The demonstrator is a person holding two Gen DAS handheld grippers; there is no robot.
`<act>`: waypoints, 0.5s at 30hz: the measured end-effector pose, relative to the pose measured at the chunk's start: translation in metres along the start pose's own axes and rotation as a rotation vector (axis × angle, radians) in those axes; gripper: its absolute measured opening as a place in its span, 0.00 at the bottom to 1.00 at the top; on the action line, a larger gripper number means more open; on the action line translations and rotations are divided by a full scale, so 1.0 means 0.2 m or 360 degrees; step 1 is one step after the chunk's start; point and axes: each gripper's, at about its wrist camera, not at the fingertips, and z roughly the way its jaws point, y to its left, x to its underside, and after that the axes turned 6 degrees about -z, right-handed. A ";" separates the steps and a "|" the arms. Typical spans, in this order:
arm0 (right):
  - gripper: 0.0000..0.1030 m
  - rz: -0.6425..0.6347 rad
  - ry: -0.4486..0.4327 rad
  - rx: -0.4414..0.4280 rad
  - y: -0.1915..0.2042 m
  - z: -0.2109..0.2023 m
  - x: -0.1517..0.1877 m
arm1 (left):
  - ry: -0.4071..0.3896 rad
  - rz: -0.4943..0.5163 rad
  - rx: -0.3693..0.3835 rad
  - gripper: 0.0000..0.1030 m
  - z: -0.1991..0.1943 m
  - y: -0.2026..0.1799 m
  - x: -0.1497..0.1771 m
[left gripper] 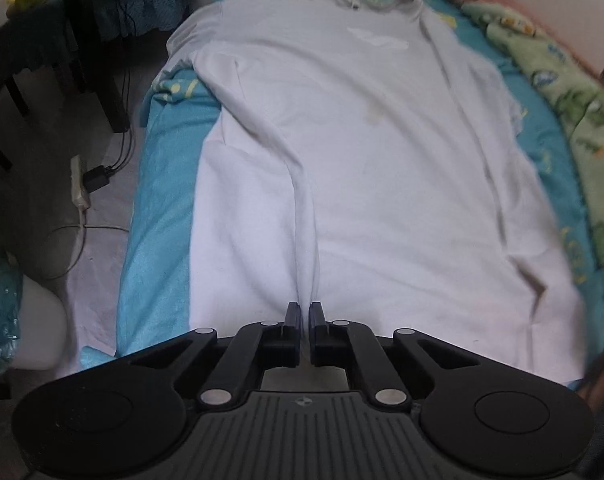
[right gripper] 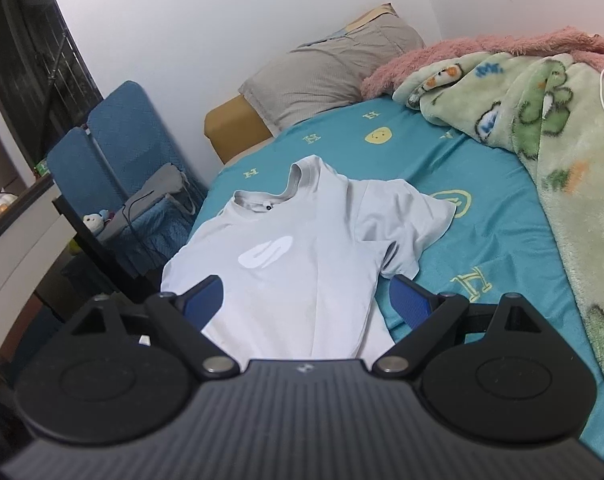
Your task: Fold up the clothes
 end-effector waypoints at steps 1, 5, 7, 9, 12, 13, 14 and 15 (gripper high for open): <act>0.89 0.0003 0.0002 -0.0008 0.00 0.00 0.00 | -0.0002 -0.0028 0.0000 0.04 -0.03 0.04 -0.01; 0.89 0.0008 0.0003 -0.0020 -0.01 0.01 -0.01 | 0.0033 -0.0148 -0.0149 0.04 -0.15 0.22 -0.07; 0.89 0.0016 0.0004 -0.0026 -0.01 0.01 -0.01 | 0.0105 -0.0133 -0.0336 0.04 -0.15 0.32 -0.08; 0.89 0.0012 0.0009 -0.0029 -0.01 0.01 -0.01 | 0.0191 -0.0173 -0.0457 0.04 -0.13 0.40 -0.06; 0.89 0.0000 0.0017 -0.0026 0.00 0.01 -0.01 | 0.0235 -0.0257 -0.0457 0.10 -0.13 0.46 -0.07; 0.89 -0.0004 0.0020 -0.0023 0.00 0.01 -0.01 | 0.0198 -0.0247 -0.0437 0.15 -0.14 0.44 -0.08; 0.89 -0.0008 0.0022 -0.0021 0.00 0.01 -0.01 | 0.0154 -0.0228 -0.0423 0.26 -0.15 0.42 -0.09; 0.89 -0.0010 0.0026 -0.0019 0.00 0.02 -0.01 | 0.0104 -0.0198 -0.0404 0.42 -0.17 0.39 -0.10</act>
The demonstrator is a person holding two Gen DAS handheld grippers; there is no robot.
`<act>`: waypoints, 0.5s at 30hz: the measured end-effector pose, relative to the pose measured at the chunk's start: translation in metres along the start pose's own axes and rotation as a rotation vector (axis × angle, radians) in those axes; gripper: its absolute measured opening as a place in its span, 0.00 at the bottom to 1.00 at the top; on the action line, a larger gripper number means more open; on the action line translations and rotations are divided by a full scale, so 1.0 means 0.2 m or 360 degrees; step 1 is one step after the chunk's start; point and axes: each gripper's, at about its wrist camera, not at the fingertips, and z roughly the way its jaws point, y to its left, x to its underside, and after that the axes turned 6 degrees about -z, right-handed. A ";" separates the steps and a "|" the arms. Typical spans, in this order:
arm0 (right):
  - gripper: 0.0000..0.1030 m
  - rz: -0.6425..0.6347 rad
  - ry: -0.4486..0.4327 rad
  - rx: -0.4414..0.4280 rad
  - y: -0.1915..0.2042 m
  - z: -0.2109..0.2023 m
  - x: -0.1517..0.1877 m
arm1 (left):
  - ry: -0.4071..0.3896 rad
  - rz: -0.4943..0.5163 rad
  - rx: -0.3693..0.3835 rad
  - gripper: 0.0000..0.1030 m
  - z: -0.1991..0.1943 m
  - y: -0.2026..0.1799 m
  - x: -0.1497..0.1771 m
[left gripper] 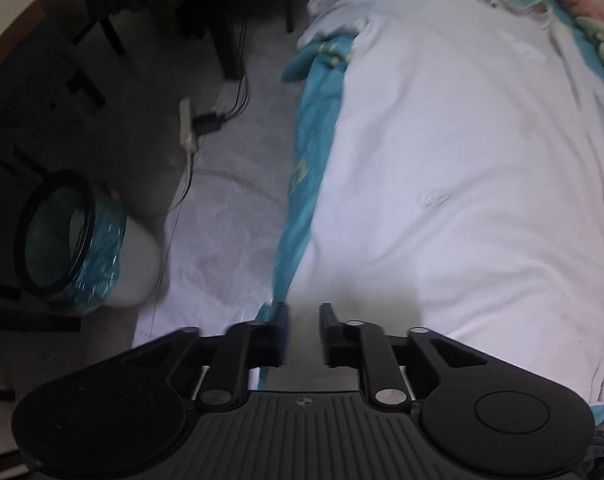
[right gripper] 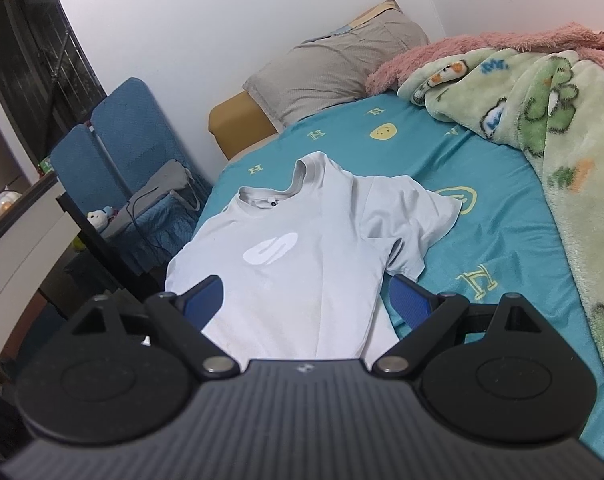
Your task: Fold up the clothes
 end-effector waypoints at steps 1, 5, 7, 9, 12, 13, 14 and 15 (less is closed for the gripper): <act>0.89 -0.0001 0.0003 0.0000 0.00 0.00 0.00 | -0.0063 0.0031 0.0027 0.47 -0.03 -0.04 0.00; 0.89 -0.0019 0.0008 -0.0010 0.02 0.01 -0.01 | -0.0365 0.0080 0.0196 0.65 -0.18 -0.22 -0.02; 0.89 -0.0029 0.0006 -0.0016 0.02 0.01 -0.01 | -0.0503 0.0053 0.0288 0.75 -0.23 -0.33 -0.04; 0.89 -0.0010 -0.0011 -0.0024 -0.01 0.00 -0.04 | -0.0637 0.0025 0.0373 0.81 -0.27 -0.46 -0.05; 0.89 0.0074 -0.0055 -0.0035 -0.08 0.00 -0.11 | -0.0810 0.0010 0.0477 0.87 -0.27 -0.66 -0.07; 0.89 0.0129 -0.0061 -0.0032 -0.12 0.02 -0.14 | -0.0850 0.0020 0.0502 0.87 -0.26 -0.72 -0.07; 0.89 0.0185 -0.0066 -0.0030 -0.17 0.04 -0.17 | -0.0891 0.0029 0.0528 0.87 -0.24 -0.77 -0.07; 0.89 0.0252 -0.0060 -0.0034 -0.22 0.08 -0.20 | -0.0918 0.0028 0.0551 0.88 -0.19 -0.81 -0.06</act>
